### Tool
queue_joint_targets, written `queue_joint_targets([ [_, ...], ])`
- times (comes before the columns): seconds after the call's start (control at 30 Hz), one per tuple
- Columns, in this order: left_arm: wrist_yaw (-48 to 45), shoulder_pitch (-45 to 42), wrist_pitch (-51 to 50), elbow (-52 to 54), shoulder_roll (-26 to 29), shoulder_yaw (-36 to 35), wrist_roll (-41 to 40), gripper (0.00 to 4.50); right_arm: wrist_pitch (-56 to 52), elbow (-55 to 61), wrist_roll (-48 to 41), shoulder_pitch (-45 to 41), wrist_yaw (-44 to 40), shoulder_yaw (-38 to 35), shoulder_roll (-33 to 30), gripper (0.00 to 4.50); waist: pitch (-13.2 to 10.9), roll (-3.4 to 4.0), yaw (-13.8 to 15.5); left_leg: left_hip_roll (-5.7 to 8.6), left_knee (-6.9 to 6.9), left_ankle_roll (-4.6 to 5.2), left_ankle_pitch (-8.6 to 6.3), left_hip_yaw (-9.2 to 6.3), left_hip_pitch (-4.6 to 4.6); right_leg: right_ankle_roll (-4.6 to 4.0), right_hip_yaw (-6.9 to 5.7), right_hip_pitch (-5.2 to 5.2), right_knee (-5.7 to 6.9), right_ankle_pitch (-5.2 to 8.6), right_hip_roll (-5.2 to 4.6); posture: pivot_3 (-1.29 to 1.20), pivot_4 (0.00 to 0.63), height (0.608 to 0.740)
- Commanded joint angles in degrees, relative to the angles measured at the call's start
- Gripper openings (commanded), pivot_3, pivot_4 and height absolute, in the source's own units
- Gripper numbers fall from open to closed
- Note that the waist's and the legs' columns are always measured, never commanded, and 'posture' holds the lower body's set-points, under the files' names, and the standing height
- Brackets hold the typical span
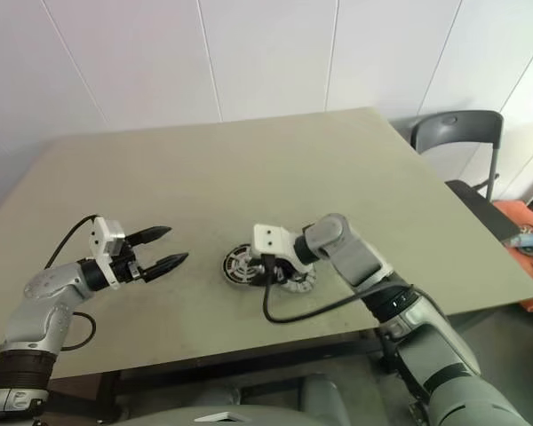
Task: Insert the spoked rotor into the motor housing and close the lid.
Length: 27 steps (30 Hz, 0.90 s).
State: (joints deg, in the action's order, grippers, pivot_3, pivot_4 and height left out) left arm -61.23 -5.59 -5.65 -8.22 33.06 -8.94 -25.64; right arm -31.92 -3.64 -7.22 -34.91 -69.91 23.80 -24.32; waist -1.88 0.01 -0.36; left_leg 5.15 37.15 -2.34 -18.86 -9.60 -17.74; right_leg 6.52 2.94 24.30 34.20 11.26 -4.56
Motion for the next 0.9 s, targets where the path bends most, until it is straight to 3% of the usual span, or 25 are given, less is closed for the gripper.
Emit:
queue_joint_targets([
  [0.03,0.1,-1.0,1.9,0.3,-1.1,0.0,0.0,4.5,-19.3,8.9,-13.5,2.0,2.4,-9.2,2.4,1.91,0.0,-0.01,0.5,0.0,0.0,0.0,0.0,-0.02,-0.02,0.0,0.0,0.02,-0.02,0.0,-0.01,0.0,0.0,0.74],
  [0.17,-0.3,-2.0,3.8,-2.9,-2.4,0.8,1.2,4.5,-40.1,13.0,-22.6,5.8,8.2,-16.0,4.0,1.91,0.0,-0.01,1.3,0.01,-0.03,0.0,-0.01,-0.02,-0.09,0.0,0.0,0.11,-0.05,0.0,-0.02,0.0,0.0,0.74],
  [0.33,-1.5,-4.0,7.7,-9.4,-3.8,1.6,2.8,4.5,-58.5,12.6,-29.9,7.9,13.9,-24.2,5.0,1.91,0.0,0.0,1.2,0.01,0.02,0.0,-0.01,0.04,-0.14,0.0,-0.02,0.12,-0.04,0.0,-0.01,0.0,0.0,0.74],
  [0.5,-0.2,-4.2,10.3,-11.3,-6.6,3.3,4.7,4.5,-60.6,8.8,-41.5,12.2,23.1,-26.3,2.6,1.91,0.0,0.0,1.1,0.01,-0.02,0.0,-0.01,0.04,-0.13,0.01,-0.03,0.12,-0.07,0.0,0.0,0.0,0.0,0.74],
  [0.67,3.7,-3.1,7.5,-4.8,-8.7,5.4,5.9,4.5,-60.6,5.0,-55.4,16.2,37.8,-26.8,-0.4,1.91,0.0,-0.03,1.1,0.01,0.03,0.01,-0.01,0.04,-0.23,0.08,-0.01,0.12,-0.15,-0.05,-0.1,0.0,0.0,0.74],
  [0.9,6.9,-2.3,-0.8,5.6,-6.9,5.3,3.8,4.5,-60.6,-0.5,-62.4,15.4,58.0,-35.8,2.9,1.91,0.0,-0.03,1.0,-0.03,0.08,0.02,0.0,0.07,-0.12,0.31,-0.01,0.02,-0.1,0.06,0.01,0.0,0.0,0.74],
])
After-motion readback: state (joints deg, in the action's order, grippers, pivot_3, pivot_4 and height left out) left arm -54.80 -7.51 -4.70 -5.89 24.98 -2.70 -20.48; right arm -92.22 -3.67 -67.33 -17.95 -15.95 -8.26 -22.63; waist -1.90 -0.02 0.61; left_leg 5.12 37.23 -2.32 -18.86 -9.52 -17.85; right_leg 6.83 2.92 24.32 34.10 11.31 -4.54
